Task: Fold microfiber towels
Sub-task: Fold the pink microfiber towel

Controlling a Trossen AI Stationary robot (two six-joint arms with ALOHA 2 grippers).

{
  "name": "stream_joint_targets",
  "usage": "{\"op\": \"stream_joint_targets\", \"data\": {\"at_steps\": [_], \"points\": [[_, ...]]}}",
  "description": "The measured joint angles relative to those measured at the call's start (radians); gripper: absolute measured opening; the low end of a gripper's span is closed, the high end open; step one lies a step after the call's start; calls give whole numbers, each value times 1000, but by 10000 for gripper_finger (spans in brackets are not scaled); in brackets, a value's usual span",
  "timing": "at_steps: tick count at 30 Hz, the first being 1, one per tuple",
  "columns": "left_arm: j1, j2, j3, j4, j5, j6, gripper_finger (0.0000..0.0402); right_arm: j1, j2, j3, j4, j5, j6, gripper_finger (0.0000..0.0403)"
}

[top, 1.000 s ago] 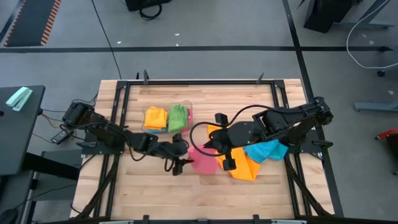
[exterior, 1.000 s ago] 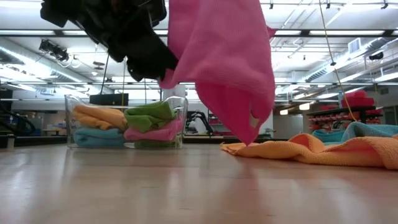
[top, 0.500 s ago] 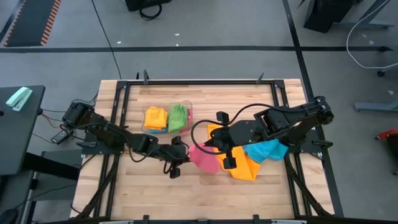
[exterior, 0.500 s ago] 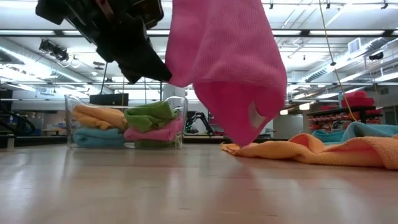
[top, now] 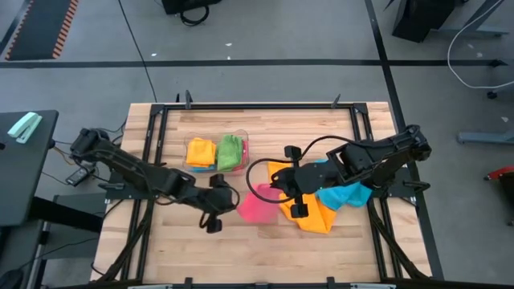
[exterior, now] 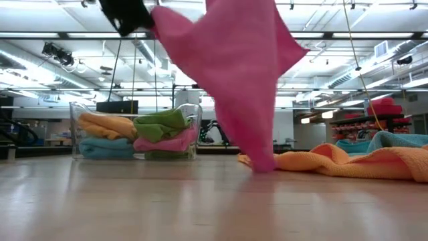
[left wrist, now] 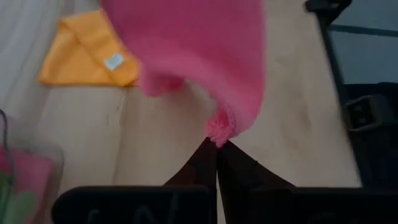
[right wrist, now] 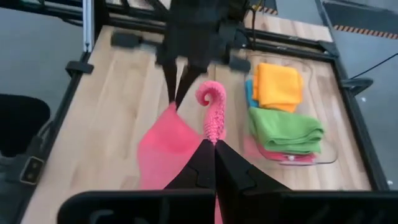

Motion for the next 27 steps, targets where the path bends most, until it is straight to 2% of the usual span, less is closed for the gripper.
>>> {"op": "stream_joint_targets", "data": {"at_steps": [4,10,14,18,22,27], "points": [[-49,-37,84,-95,-39,4,14,32,0,0,-7,-9,64,1],[-115,-68,169,-126,-45,62,14,85,0,25,-6,-23,145,9],[-157,-70,217,-127,-32,107,7,126,0,69,-8,-107,212,11],[-194,-70,266,-111,55,110,23,163,-1,82,0,-202,274,12],[-237,-70,281,-106,64,35,33,210,-1,64,14,-219,358,12],[-295,-49,282,-100,64,-53,13,272,1,8,84,-222,435,13]]}}
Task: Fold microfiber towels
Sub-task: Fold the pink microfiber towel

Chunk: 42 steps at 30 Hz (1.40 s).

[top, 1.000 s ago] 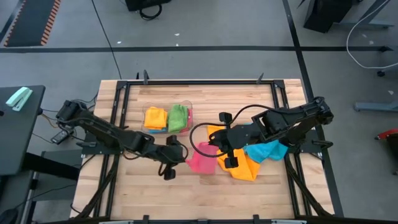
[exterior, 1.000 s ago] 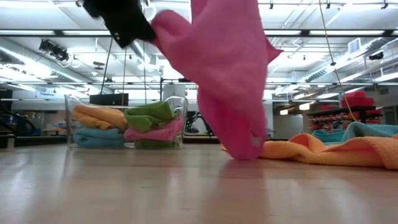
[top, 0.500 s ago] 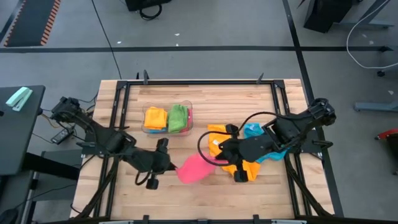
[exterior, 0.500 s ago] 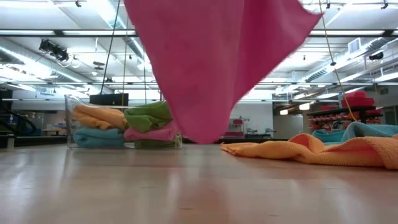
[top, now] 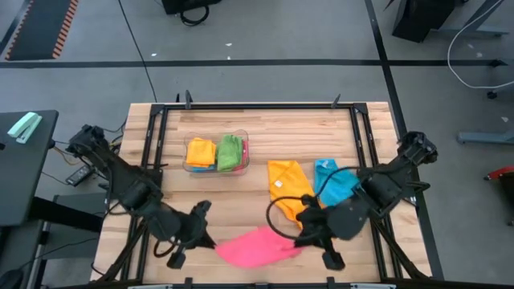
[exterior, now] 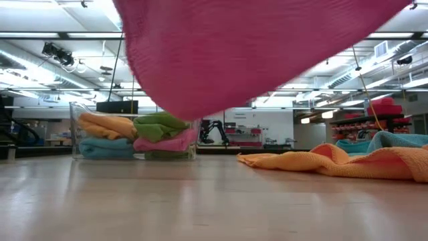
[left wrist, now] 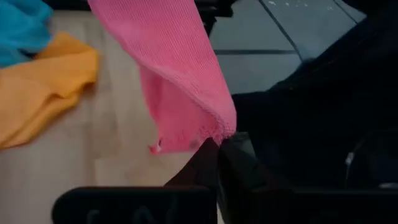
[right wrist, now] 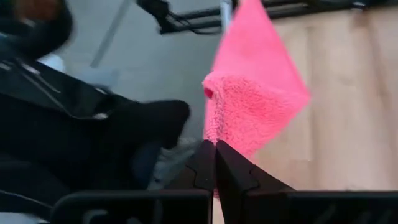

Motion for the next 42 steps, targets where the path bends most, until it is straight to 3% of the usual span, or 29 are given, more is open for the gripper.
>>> {"op": "stream_joint_targets", "data": {"at_steps": [6,11,18,23,28,34,42], "points": [[-69,43,0,35,1,6,16,58,0,-53,120,11,19,12],[-67,74,0,-86,-56,-56,31,32,-2,-135,69,141,18,11],[3,147,-1,-307,-139,-152,8,-146,0,-354,53,176,-13,10],[72,184,-1,-466,-244,-258,26,-296,0,-471,58,225,-98,10],[139,262,-1,-579,-247,-356,25,-431,0,-577,152,225,-176,10],[179,322,-2,-608,-228,-324,8,-540,0,-661,299,175,-268,10],[220,328,-2,-657,-216,-299,27,-623,0,-717,385,90,-433,24]]}}
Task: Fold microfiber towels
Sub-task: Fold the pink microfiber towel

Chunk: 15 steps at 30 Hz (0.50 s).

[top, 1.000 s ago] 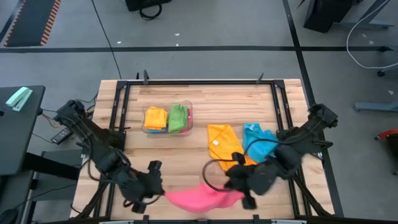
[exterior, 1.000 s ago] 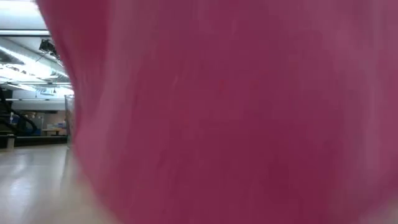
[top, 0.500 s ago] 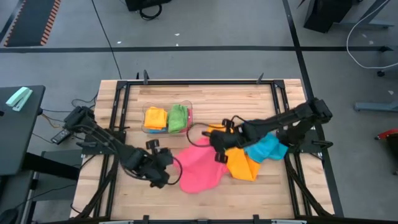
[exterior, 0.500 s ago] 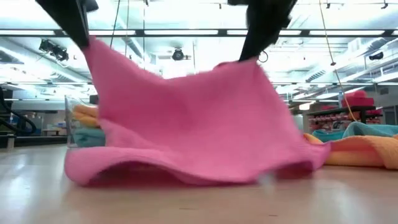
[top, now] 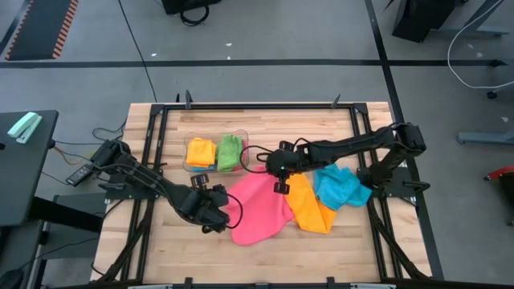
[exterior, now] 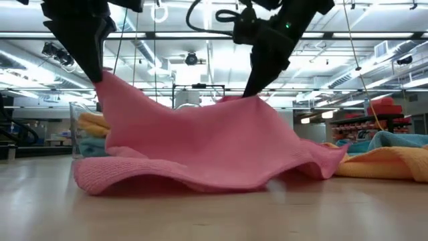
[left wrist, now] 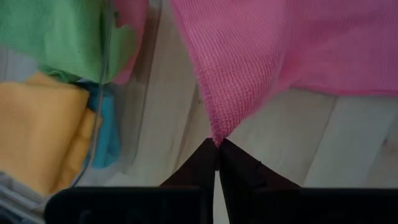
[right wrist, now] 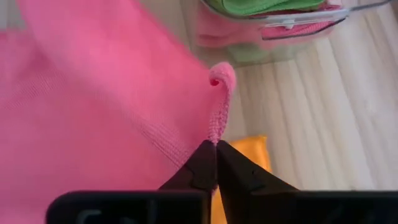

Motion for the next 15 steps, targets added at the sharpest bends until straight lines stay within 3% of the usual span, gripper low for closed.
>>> {"op": "stream_joint_targets", "data": {"at_steps": [6,10,15], "points": [[30,0,0,9,0,4,8,-64,0,-11,6,-75,-73,99],[32,0,0,10,5,-8,18,-108,-1,60,-153,-86,-75,165],[20,0,0,8,77,-55,30,-51,-2,76,-111,-245,-99,212]]}}
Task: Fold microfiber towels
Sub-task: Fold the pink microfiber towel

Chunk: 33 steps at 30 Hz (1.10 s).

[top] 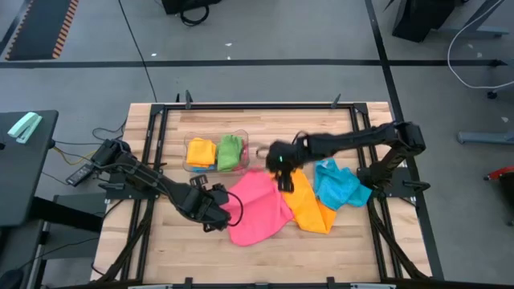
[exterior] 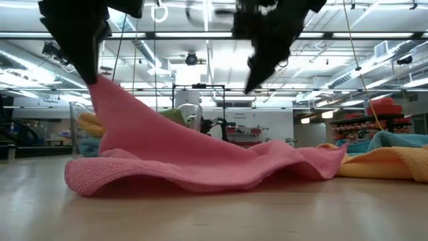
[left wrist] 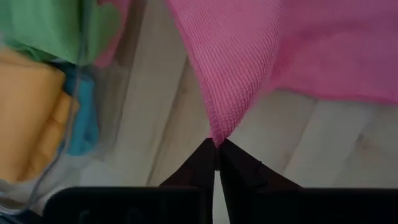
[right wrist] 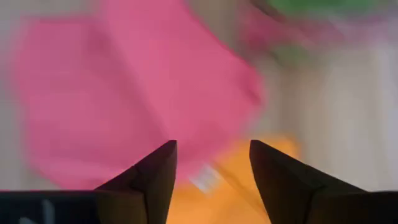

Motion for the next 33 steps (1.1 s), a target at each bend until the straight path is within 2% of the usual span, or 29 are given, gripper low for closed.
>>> {"op": "stream_joint_targets", "data": {"at_steps": [6,11,15,19,25,33], "points": [[-22,0,0,1,12,-7,11,202,1,-70,283,16,-108,212],[-27,0,0,4,12,23,21,343,33,-115,486,121,-48,205],[-31,0,0,36,-7,64,39,408,126,-109,581,142,52,195],[-32,0,0,86,-19,103,35,457,254,-50,588,167,109,182],[-30,0,0,81,-30,111,17,466,421,120,562,175,181,178],[-29,0,0,63,-34,136,33,460,596,370,446,179,123,177]]}}
